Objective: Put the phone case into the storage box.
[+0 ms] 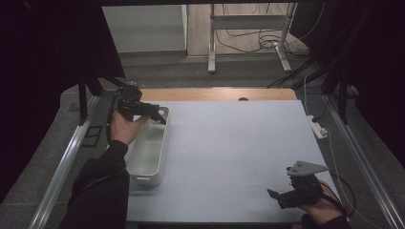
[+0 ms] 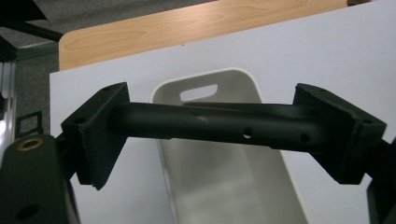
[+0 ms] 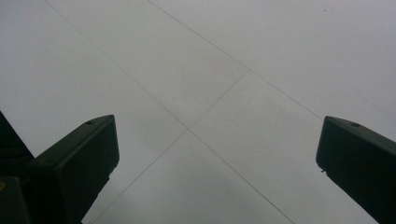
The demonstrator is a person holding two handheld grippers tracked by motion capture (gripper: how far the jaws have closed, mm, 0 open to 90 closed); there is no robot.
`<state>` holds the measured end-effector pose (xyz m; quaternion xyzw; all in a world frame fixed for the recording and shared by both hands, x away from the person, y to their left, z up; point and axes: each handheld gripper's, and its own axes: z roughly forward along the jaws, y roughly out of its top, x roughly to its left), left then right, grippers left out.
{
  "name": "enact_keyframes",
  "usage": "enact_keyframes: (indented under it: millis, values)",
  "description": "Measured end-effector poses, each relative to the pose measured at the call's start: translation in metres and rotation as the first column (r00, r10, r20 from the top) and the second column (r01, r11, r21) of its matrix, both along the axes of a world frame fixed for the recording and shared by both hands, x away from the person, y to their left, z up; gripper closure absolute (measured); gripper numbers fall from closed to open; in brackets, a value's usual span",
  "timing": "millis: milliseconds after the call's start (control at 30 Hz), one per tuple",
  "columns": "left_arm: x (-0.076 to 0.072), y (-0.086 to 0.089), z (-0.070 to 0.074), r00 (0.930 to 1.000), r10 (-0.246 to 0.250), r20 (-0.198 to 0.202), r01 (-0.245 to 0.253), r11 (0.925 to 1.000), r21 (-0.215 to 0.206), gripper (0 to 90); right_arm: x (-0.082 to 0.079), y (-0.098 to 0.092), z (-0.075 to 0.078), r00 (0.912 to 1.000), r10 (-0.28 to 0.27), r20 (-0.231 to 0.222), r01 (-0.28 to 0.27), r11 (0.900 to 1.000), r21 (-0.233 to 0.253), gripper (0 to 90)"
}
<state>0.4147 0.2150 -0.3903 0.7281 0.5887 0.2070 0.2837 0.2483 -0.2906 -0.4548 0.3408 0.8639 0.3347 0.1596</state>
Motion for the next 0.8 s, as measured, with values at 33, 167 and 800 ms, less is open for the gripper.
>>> enact_keyframes:
  millis: [33,167,800]
  values:
    - [0.001,-0.001,-0.001,1.0000,0.003,-0.002,-0.003,1.0000,0.001,14.8,0.000,0.000,0.000,1.0000,0.001,0.000,-0.001,1.000,0.000,0.0]
    - [0.006,-0.003,-0.003,0.9996,0.022,-0.014,-0.022,0.9997,0.007,14.7,0.000,0.000,0.000,1.0000,0.004,-0.002,-0.004,1.000,0.000,0.0]
    - [0.027,-0.018,-0.009,0.9873,0.144,-0.068,-0.143,0.9896,0.008,14.3,0.000,0.000,0.000,0.9999,0.014,-0.008,-0.014,1.000,-0.003,0.0]
